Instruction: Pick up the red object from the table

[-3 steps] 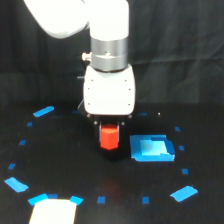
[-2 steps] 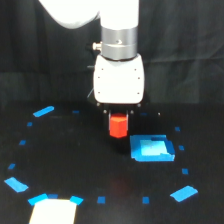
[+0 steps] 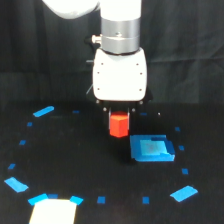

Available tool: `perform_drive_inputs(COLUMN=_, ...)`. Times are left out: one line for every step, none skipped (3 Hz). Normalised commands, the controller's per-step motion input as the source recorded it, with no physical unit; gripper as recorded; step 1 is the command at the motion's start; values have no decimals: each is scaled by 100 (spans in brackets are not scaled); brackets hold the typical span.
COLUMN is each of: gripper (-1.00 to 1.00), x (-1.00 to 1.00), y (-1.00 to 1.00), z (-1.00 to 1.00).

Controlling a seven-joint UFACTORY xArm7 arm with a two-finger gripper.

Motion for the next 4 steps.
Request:
perform_drive_inputs(gripper=-91, x=11, y=-88, z=85)
perform_drive_inputs(gripper=-100, x=-2, y=-43, z=63)
perform_drive_inputs(gripper=-100, x=-7, y=15, z=21)
perform_drive_inputs(gripper=-100, x=-9, y=40, z=68)
